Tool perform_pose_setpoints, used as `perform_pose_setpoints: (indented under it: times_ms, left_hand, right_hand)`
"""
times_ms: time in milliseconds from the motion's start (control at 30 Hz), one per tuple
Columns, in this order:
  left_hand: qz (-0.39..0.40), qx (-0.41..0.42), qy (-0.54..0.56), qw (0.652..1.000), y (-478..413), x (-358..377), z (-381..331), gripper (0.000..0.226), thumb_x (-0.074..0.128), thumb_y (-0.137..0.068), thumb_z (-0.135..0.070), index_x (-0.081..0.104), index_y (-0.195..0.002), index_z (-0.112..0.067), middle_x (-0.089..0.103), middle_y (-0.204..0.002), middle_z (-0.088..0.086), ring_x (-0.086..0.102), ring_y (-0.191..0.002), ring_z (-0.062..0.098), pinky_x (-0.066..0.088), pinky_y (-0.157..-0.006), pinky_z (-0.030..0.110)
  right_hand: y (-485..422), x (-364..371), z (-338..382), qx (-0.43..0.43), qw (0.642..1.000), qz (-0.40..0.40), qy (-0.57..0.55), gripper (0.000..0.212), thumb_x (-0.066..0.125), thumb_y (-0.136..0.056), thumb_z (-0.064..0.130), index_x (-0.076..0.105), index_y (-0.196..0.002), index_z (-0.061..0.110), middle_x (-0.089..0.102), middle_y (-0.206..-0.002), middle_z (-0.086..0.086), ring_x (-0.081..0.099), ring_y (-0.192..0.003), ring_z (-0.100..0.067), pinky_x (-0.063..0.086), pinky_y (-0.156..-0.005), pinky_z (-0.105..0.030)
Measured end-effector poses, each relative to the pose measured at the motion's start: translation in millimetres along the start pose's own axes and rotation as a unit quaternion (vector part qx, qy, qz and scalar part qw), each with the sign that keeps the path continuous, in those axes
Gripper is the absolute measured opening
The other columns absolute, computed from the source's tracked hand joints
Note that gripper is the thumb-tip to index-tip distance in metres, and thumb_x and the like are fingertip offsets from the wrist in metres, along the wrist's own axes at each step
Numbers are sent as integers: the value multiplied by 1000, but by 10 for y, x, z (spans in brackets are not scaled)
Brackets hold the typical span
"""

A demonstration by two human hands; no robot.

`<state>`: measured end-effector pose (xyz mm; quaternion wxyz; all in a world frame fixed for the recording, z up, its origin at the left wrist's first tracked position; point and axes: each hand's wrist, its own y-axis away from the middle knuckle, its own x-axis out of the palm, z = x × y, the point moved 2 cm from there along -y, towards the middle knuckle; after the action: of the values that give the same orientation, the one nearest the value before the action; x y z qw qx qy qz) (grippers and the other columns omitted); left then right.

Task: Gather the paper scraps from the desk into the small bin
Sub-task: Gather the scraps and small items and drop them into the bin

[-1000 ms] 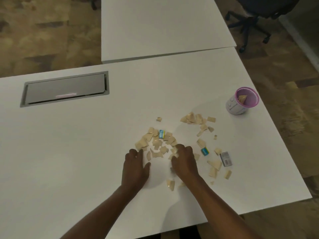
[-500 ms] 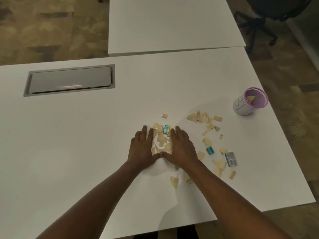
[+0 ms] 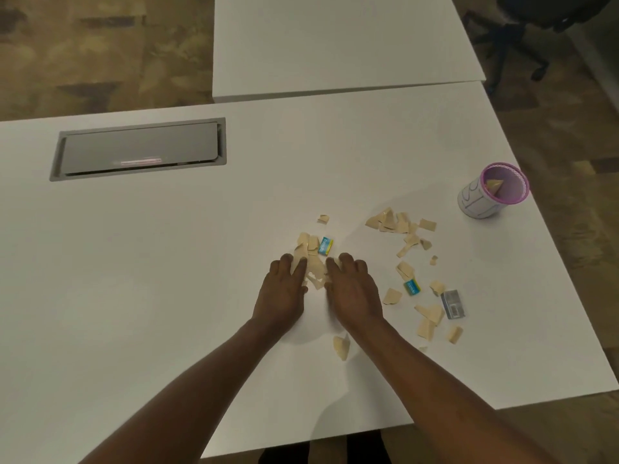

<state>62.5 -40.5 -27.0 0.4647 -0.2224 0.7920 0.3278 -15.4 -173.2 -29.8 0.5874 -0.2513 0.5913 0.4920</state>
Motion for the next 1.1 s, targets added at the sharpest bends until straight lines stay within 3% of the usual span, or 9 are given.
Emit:
perform_pose_setpoints:
  times_ms: [100,233,367,500,600,733,833,933,1100]
  left_hand:
    - [-13,8,7,1000,9,4,-35,48,53,-96,-11,49,-144,-8,49,-135,18,50,-111,34,49,-85,43]
    - [-28,15,-4,999,-8,24,-62,54,59,-93,-16,47,-146,-10,47,-141,18,52,-113,36,51,-85,43]
    - [-31,33,-22,999,-18,62,-91,64,55,-88,-11,43,-150,-9,32,-160,23,49,-125,40,49,-91,42]
    - [-12,65,-30,997,60,125,-123,68,52,-82,0,46,-150,-10,25,-162,26,52,-121,41,49,-86,42]
    - [-5,85,-63,994,90,159,-129,74,52,-79,4,44,-151,-12,24,-162,28,53,-117,42,49,-84,42]
    - [-14,113,-88,990,73,173,-143,67,49,-88,1,42,-153,-15,34,-157,29,55,-112,42,49,-82,43]
    - [0,127,-112,986,-15,189,-153,70,39,-95,-6,22,-160,-26,19,-163,26,49,-113,37,45,-85,41]
    - [20,133,-122,983,-83,173,-165,68,37,-98,-10,17,-160,-28,12,-165,25,45,-118,36,44,-87,41]
    - [34,149,-139,978,-121,153,-194,62,42,-99,-11,26,-158,-19,24,-160,22,44,-124,37,46,-90,41]
  right_hand:
    - [47,10,-62,-5,1000,-2,-7,39,55,-91,5,55,-128,18,54,-125,-5,51,-105,-27,44,-64,-33]
    - [74,19,-143,-13,1000,6,-19,46,51,-91,5,50,-135,20,48,-135,-4,48,-118,-28,51,-73,-36]
    - [180,48,-178,-55,995,69,-50,77,50,-88,9,22,-156,30,12,-166,-2,12,-152,-32,44,-104,-40]
    - [296,65,-245,-110,988,99,-40,87,45,-88,2,8,-159,35,-4,-168,0,-4,-154,-33,43,-104,-36]
    - [337,93,-341,-120,988,97,-27,81,39,-93,-1,7,-159,33,-6,-168,1,-5,-155,-29,35,-114,-37]
    - [350,118,-435,-122,988,91,-29,77,30,-93,-3,10,-159,31,-5,-168,3,-4,-155,-24,49,-99,-39]
    - [366,108,-453,-126,988,89,-27,83,29,-89,-6,5,-159,33,-3,-168,4,-3,-155,-24,51,-95,-39]
    - [376,90,-433,-136,987,89,-17,88,31,-86,-8,5,-159,35,1,-168,0,1,-155,-28,52,-90,-39]
    - [378,35,-411,-141,987,78,10,63,37,-97,0,25,-157,19,20,-164,-13,21,-149,-36,49,-100,-45]
